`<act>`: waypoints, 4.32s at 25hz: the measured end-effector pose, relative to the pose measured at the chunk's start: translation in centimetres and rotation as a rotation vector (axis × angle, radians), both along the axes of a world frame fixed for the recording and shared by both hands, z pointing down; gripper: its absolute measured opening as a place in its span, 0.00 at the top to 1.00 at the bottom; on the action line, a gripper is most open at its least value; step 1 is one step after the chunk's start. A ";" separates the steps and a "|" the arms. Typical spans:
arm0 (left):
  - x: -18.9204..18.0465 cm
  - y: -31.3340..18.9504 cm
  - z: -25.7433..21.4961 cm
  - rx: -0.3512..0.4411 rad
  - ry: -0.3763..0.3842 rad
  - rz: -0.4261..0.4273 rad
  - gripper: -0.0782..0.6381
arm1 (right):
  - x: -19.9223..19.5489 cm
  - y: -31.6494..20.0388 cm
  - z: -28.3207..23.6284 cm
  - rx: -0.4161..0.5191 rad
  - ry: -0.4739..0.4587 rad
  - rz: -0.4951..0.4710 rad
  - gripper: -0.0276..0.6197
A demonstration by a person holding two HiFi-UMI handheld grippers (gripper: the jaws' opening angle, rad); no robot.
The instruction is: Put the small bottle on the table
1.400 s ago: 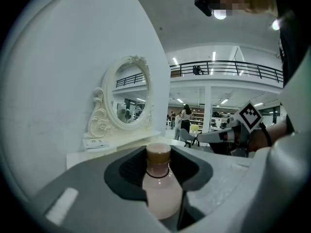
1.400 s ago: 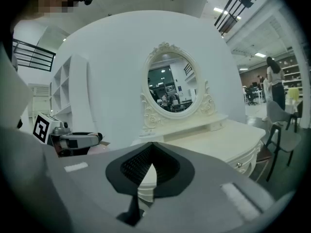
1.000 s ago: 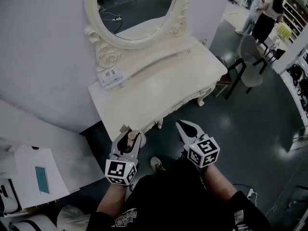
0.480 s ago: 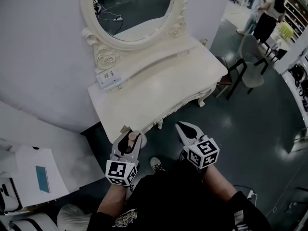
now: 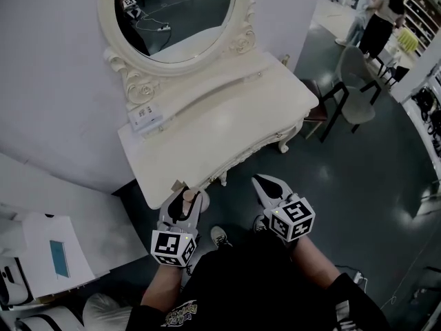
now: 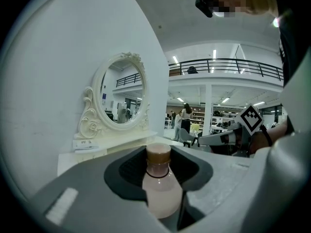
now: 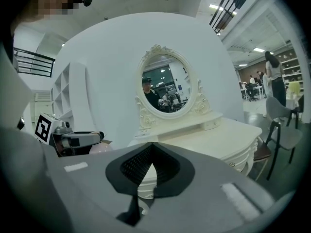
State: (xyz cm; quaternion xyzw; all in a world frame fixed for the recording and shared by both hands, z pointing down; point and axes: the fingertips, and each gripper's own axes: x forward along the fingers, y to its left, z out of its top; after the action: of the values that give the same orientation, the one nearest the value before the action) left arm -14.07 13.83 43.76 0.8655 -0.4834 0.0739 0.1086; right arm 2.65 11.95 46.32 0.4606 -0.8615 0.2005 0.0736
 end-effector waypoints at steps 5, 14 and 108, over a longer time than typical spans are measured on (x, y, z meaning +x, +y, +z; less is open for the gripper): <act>2.1 -0.2 -0.7 0.002 0.012 -0.016 0.70 | 1.7 -0.8 -0.6 0.008 -0.005 -0.024 0.91; 5.0 -0.2 -1.5 0.007 -0.007 -0.075 0.70 | 4.2 -2.0 -1.1 0.018 -0.013 -0.103 0.91; -2.3 -29.7 2.8 -0.048 0.006 -0.151 0.70 | -3.5 -30.7 2.8 -0.070 0.050 -0.176 0.91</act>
State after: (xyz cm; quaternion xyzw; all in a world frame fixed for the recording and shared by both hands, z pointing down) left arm -16.33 -15.90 46.56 0.8238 -0.5452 0.0745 0.1360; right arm -0.89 -18.78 49.17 0.3850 -0.8891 0.2114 0.1285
